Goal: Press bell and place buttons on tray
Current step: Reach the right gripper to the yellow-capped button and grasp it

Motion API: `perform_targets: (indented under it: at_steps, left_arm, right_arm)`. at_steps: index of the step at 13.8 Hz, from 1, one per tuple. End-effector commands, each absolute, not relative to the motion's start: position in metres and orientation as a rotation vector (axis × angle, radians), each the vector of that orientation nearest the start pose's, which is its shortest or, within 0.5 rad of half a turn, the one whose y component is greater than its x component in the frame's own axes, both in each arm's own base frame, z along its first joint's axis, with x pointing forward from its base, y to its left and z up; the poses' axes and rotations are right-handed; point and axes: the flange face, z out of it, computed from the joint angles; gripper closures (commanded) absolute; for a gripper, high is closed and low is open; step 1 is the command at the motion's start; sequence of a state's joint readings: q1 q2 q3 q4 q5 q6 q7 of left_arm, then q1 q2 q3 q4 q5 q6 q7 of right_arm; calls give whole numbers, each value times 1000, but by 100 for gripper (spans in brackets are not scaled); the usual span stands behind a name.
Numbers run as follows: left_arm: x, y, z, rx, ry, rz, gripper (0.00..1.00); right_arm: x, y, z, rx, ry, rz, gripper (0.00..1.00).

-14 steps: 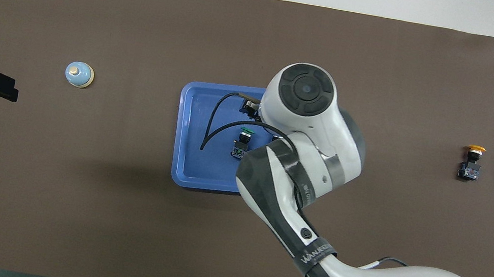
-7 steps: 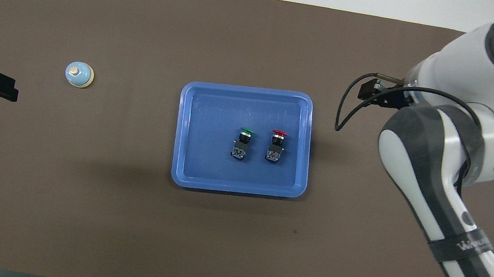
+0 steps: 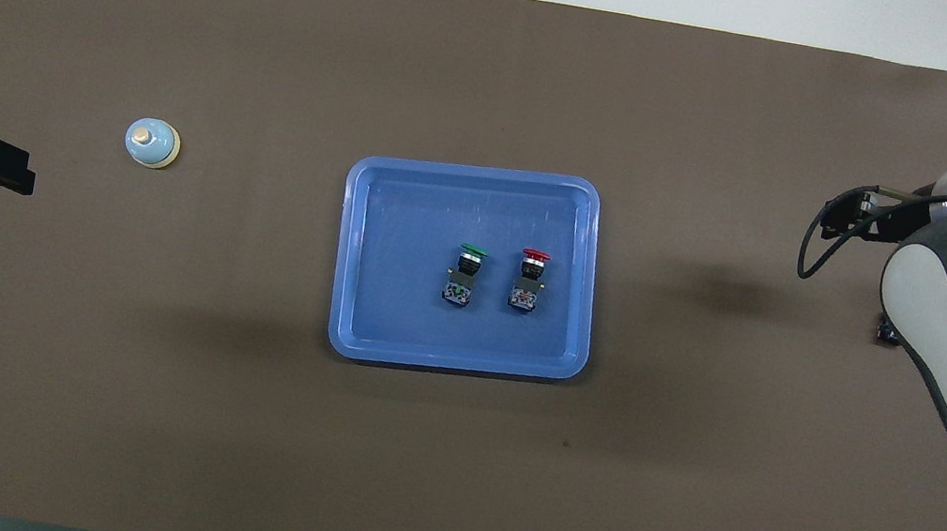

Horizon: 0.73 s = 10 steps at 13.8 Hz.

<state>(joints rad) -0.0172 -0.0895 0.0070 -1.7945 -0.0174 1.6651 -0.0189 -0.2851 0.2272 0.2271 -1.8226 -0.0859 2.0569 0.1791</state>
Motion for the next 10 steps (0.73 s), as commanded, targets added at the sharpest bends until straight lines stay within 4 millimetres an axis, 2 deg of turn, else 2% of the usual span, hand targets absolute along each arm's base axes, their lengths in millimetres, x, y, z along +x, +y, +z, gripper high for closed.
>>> perform_targets:
  at_steps: [1,3,6,8,10]
  left_arm:
    - [526,-5,579,-3154,-21,54,0]
    - [526,-5,579,-3154,-21,54,0]
    - [526,-4,579,-3154,-24,53,0]
    - [526,-4,579,-3154,-24,53,0]
    - [526,-4,579,-3154,-24,53,0]
  right_arm:
    - [578,-94,382,-3167,325,-90,0]
    - [571,-110,371,-3168,324,-108,0]
    - [563,-150,346,-3157,358,-92,0]
    - [563,-160,317,-3143,361,-138,0]
    - [565,-161,300,-3132,367,-139,0]
